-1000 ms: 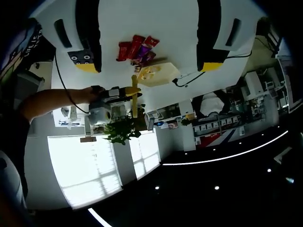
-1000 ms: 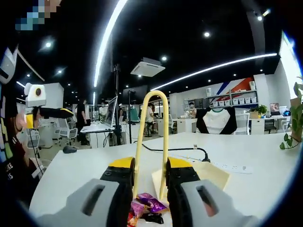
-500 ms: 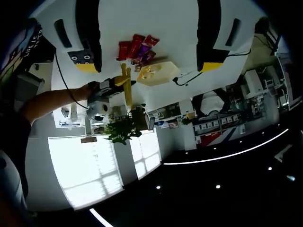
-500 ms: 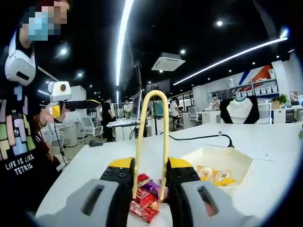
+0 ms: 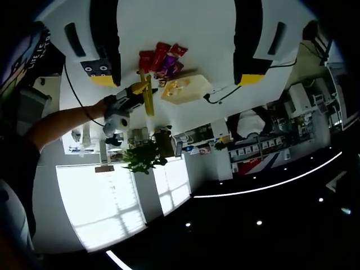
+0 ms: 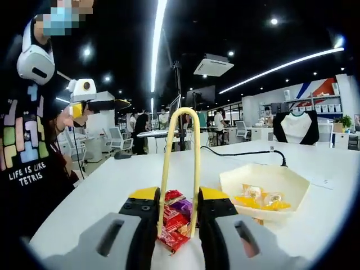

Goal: Place the target food into the container with the food tongs after gripping and lifting it, then release it inside without dropping or visibly crushing the food.

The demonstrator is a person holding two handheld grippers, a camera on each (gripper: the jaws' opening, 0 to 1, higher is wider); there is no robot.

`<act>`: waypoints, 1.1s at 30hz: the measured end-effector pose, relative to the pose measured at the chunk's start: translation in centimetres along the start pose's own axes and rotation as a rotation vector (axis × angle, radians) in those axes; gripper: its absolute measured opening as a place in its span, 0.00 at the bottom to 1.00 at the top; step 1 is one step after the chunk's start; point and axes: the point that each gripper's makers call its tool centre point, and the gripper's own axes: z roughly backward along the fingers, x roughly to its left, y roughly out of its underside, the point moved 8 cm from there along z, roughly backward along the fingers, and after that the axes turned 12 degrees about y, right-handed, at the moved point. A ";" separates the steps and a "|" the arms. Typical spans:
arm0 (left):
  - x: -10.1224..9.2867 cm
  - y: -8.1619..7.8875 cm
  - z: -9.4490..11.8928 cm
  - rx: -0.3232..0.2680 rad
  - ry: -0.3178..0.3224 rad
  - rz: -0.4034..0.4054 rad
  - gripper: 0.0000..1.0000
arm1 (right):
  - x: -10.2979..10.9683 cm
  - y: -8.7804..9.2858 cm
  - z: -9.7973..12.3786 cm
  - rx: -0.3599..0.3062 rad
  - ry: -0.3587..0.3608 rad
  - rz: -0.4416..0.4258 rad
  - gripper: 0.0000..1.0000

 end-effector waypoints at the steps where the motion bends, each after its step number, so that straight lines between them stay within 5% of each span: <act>1: 0.0 0.0 0.0 0.000 -0.001 0.000 0.87 | 0.1 0.0 -0.1 0.002 -0.008 0.004 0.23; 11: 0.5 -0.3 -0.2 -0.007 -0.006 -0.005 0.87 | 0.3 0.5 -0.3 0.025 -0.046 -0.005 0.22; 19: 0.4 -0.2 -0.2 -0.011 -0.002 -0.002 0.87 | 1.2 0.7 2.1 0.032 -0.004 0.003 0.22; 29: 0.3 -0.2 -0.6 -0.022 0.011 -0.003 0.87 | 1.9 0.8 4.5 0.050 0.216 0.020 0.22; 33: 0.3 -0.1 -0.5 -0.021 0.006 0.002 0.86 | 2.8 0.8 4.5 0.061 0.398 -0.003 0.22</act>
